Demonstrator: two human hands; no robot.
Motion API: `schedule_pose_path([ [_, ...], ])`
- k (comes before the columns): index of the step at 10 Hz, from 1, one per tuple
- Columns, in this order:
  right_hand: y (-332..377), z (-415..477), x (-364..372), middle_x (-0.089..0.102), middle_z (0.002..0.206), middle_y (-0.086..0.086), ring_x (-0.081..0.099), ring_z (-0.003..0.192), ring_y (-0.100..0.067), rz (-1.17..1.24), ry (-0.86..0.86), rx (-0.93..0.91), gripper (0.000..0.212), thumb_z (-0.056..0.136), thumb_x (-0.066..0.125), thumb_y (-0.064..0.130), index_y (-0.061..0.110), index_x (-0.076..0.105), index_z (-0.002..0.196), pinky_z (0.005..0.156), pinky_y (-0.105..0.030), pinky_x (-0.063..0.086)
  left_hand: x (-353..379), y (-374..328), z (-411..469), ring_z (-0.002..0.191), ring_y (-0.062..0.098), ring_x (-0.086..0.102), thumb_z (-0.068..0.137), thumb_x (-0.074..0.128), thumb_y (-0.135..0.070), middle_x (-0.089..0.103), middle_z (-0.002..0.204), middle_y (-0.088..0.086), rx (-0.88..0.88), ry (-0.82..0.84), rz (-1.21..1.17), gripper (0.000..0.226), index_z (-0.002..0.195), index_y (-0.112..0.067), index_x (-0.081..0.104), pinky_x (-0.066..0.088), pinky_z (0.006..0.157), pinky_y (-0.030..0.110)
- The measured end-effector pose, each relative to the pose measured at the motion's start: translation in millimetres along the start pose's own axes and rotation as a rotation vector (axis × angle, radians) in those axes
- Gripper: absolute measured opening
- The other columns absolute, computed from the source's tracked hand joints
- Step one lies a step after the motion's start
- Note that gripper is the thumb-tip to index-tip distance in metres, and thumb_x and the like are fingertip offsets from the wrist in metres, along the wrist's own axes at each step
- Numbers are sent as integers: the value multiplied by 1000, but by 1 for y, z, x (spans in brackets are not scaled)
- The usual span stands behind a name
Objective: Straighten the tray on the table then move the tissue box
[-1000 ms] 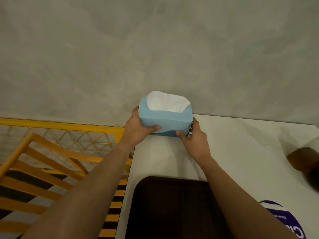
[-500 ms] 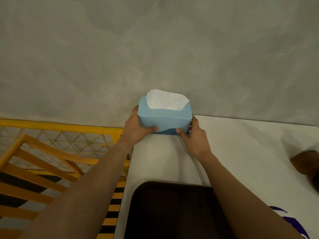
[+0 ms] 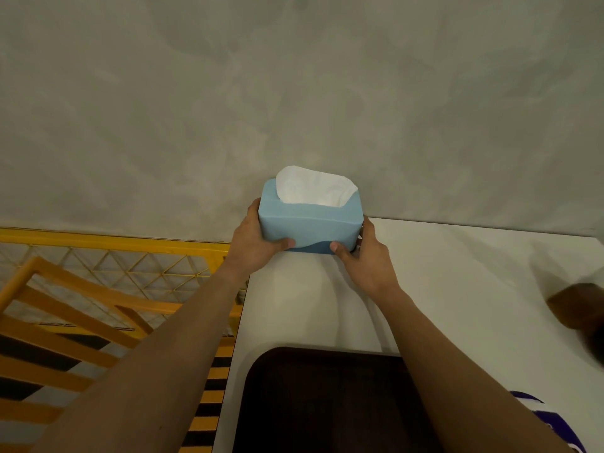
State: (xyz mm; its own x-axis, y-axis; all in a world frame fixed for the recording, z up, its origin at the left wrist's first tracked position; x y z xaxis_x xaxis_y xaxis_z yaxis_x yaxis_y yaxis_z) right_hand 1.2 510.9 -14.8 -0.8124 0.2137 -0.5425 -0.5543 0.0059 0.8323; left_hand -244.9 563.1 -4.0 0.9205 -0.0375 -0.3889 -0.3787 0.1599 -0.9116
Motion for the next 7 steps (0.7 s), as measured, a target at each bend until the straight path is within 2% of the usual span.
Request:
schedule_pose_path([
  [1,1,0,1,60,128,7,57,102,-12,-11,-2,-9,78,91,72,42,26,27,153,81,-23,45,0,3,0,111,10,52,70,92,-30,53,126,-15,-12,6,4,98,148,-29,34,42,71,4],
  [2,0,1,0,61,133,1,62,112,-22,-29,5,-10,77,92,71,41,25,26,153,85,-29,47,0,3,0,111,9,52,70,91,-31,53,126,-15,-13,4,3,96,148,-29,35,42,67,1],
  [5,4,0,-1,63,129,-3,63,108,-25,-66,5,-4,77,95,67,43,22,23,155,84,-34,52,2,7,0,111,9,52,70,91,-30,53,125,-15,-33,-6,20,95,147,-28,36,40,73,6],
  [6,13,2,-5,64,128,-7,63,109,-30,-103,38,20,78,94,68,42,20,24,154,82,-36,50,0,-4,-1,119,17,53,70,92,-27,52,133,-7,-65,17,46,98,148,-24,32,52,91,26],
  [7,22,1,-12,59,136,-9,58,120,-32,-139,126,41,80,91,73,38,17,27,152,84,-31,41,-5,-10,-12,147,31,28,67,93,-35,22,163,11,-186,32,120,132,161,-16,2,33,116,48],
])
Point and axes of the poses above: each hand's wrist, its own z-axis towards the middle knuckle, its own x-axis out of the palm, y = z × x, the point moved 7 cm from there along z, towards the middle knuckle
